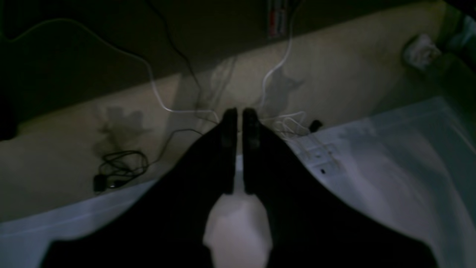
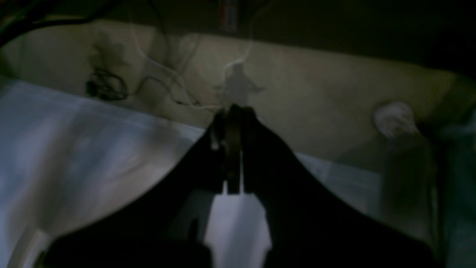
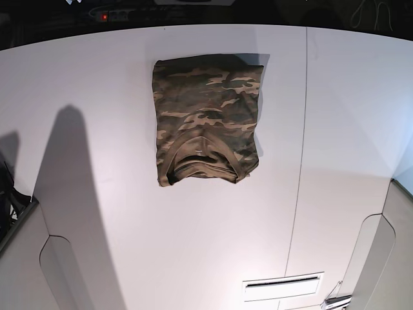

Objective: Fold the T-shirt properly

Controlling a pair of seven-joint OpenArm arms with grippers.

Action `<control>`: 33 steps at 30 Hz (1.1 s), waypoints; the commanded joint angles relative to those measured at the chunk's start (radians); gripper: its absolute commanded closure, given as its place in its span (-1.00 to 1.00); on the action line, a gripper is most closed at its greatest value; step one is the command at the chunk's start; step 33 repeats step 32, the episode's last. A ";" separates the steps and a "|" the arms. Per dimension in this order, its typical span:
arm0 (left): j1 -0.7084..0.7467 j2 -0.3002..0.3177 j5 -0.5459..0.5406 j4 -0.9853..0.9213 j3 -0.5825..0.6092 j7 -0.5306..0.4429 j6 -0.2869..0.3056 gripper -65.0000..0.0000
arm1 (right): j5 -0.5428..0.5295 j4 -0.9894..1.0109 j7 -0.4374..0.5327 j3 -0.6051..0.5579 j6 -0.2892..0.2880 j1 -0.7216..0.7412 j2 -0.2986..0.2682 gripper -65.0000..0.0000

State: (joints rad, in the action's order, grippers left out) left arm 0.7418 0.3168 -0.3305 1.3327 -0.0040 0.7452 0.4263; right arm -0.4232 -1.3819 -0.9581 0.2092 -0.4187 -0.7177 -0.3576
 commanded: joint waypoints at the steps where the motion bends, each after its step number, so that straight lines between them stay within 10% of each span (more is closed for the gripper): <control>1: 0.000 0.001 -0.002 -0.012 -0.001 -0.005 0.004 0.89 | 0.012 0.003 -0.003 0.005 0.006 0.005 -0.010 1.00; 16: -0.261 -0.041 0.030 -0.442 0.158 -0.091 0.002 0.89 | 0.136 0.403 0.114 -0.092 0.063 0.267 -0.005 1.00; 20: -0.330 -0.088 0.085 -0.536 0.216 -0.096 -0.081 0.89 | 0.178 0.500 0.137 -0.196 0.119 0.353 0.001 1.00; 33: -0.448 -0.189 0.141 -0.678 0.235 -0.132 -0.105 0.89 | 0.270 0.686 0.220 -0.361 0.134 0.507 0.109 1.00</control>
